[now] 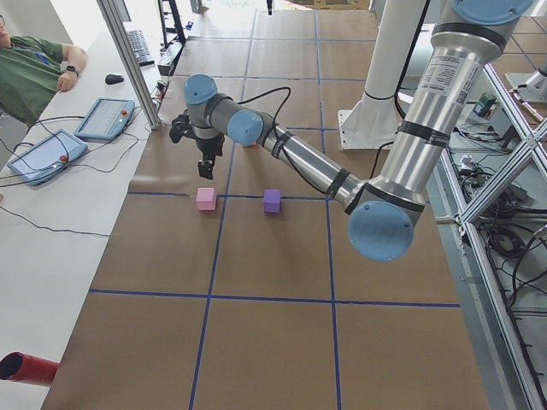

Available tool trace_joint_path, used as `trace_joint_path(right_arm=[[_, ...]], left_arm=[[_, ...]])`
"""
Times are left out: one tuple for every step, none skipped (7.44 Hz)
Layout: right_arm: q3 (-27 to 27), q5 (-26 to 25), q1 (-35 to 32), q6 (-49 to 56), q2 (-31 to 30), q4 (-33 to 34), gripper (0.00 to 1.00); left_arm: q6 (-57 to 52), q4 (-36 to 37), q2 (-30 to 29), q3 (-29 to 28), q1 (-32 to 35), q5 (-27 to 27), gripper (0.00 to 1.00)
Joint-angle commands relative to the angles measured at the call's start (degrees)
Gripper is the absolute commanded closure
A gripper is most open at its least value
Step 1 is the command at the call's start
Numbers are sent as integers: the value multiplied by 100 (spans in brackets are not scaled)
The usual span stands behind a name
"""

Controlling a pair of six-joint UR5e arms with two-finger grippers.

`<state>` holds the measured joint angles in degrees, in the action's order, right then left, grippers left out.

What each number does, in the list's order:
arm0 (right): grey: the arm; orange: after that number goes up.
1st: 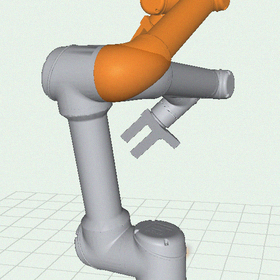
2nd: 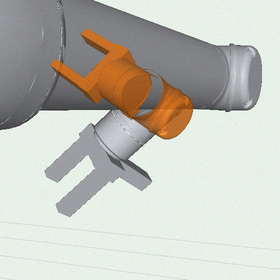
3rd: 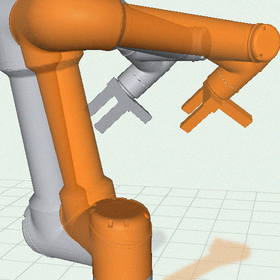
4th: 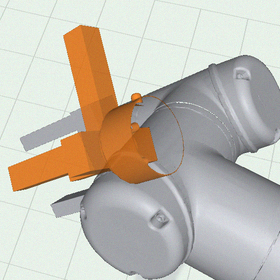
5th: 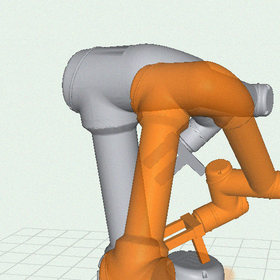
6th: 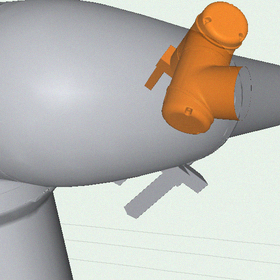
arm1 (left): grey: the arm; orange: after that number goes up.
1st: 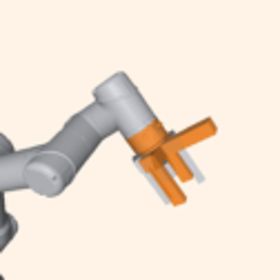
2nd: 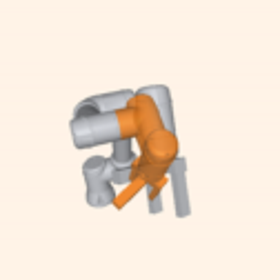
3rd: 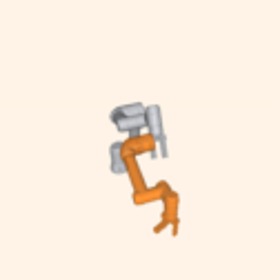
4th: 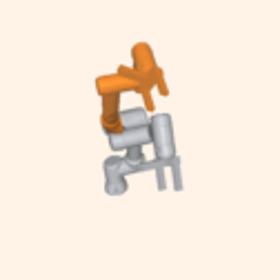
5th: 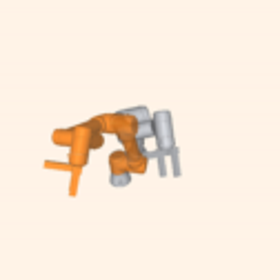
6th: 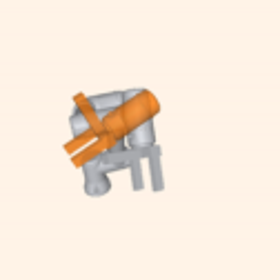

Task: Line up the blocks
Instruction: 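Move the left gripper over the orange cube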

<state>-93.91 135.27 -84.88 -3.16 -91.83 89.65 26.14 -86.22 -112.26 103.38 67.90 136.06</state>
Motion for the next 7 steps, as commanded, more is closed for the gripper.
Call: trace_joint_path(right_arm=[[-4,0,-3,0,-1,0,0],[-4,0,-3,0,7,0,0],[4,8,6,0,-1,0,0],[-4,8,-3,0,-1,0,0],[4,0,-3,0,-1,0,0],[-4,0,6,0,7,0,0],[4,0,-3,0,7,0,0]], left_arm=[[1597,-253,-672,-20,-1168,-71,0],[1979,-394,-901,-81,-1504,-350,0],[2313,-517,-1095,-99,-2117,-1014,0],[2891,-536,-1218,-99,-2428,-1421,0],[3018,-771,-1159,-134,-2483,-1451,0],[3063,-1026,-1158,-317,-2501,-1460,0],[3168,-1019,-1219,-362,-2571,-1460,0]])
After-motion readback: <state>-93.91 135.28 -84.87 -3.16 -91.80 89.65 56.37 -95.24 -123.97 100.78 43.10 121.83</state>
